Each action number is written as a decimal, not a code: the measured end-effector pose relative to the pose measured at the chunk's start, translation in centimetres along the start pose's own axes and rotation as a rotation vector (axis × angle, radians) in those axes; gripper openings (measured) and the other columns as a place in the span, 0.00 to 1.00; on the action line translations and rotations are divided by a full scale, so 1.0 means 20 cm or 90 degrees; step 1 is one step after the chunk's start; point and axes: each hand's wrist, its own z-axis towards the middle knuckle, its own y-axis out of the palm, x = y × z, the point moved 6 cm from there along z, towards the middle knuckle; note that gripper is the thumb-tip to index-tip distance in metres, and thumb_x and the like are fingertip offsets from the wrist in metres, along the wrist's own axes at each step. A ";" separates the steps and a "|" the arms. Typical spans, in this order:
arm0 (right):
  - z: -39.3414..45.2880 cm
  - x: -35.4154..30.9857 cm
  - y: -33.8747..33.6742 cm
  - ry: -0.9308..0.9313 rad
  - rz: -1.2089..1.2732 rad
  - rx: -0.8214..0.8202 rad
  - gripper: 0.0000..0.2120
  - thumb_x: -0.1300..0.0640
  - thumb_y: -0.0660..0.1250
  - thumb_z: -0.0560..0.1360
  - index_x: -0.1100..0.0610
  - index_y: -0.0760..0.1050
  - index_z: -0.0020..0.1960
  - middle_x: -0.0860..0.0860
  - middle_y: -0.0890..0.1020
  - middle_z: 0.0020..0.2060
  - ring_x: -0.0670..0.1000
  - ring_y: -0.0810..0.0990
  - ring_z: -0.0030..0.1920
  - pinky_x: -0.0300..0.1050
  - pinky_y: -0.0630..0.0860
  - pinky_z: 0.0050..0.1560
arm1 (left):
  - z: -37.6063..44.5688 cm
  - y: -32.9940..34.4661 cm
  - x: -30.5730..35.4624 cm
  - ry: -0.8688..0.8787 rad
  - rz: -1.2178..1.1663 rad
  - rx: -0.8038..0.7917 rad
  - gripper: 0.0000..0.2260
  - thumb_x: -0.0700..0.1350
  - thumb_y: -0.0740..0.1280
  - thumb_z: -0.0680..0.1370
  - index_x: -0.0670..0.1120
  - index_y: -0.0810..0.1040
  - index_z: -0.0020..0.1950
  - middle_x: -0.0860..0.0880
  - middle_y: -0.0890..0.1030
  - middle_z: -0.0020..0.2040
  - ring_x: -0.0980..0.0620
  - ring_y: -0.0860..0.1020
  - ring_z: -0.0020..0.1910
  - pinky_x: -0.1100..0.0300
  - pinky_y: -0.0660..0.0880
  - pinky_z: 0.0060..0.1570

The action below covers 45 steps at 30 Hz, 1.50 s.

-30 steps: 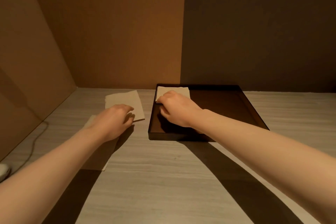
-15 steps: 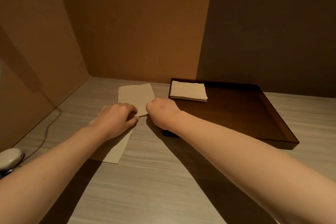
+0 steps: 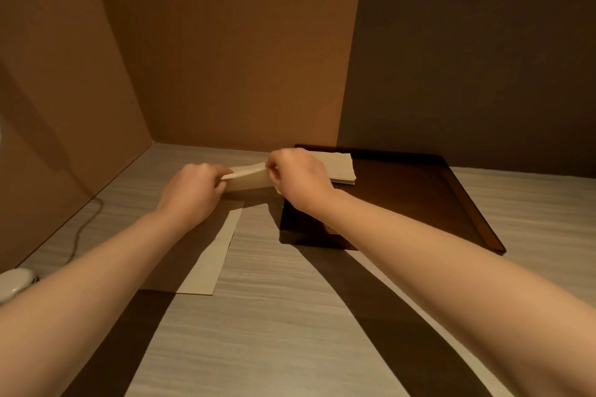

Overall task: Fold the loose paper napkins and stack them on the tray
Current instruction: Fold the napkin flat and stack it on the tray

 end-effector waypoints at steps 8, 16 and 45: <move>-0.33 -0.03 -0.44 -0.008 0.180 0.098 0.08 0.58 0.64 0.79 0.55 0.79 0.56 0.49 0.82 0.49 0.46 0.78 0.49 0.44 0.78 0.50 | -0.20 -0.28 0.27 0.062 -0.110 0.096 0.17 0.39 0.64 0.78 0.50 0.76 0.66 0.50 0.81 0.58 0.49 0.78 0.56 0.49 0.77 0.54; -0.99 0.02 -0.54 0.013 0.147 0.065 0.10 0.58 0.67 0.77 0.52 0.79 0.58 0.48 0.81 0.54 0.45 0.78 0.55 0.45 0.79 0.55 | -0.74 -0.21 0.56 0.152 -0.108 0.013 0.21 0.38 0.67 0.76 0.53 0.73 0.67 0.52 0.78 0.63 0.52 0.74 0.63 0.53 0.71 0.63; -2.20 0.02 -0.35 -0.086 -0.002 -0.197 0.31 0.38 0.58 0.78 0.45 0.56 0.78 0.40 0.55 0.77 0.38 0.48 0.76 0.35 0.44 0.74 | -1.76 0.04 0.82 0.415 -0.135 -0.196 0.24 0.41 0.70 0.74 0.56 0.73 0.68 0.62 0.68 0.70 0.65 0.58 0.71 0.66 0.49 0.72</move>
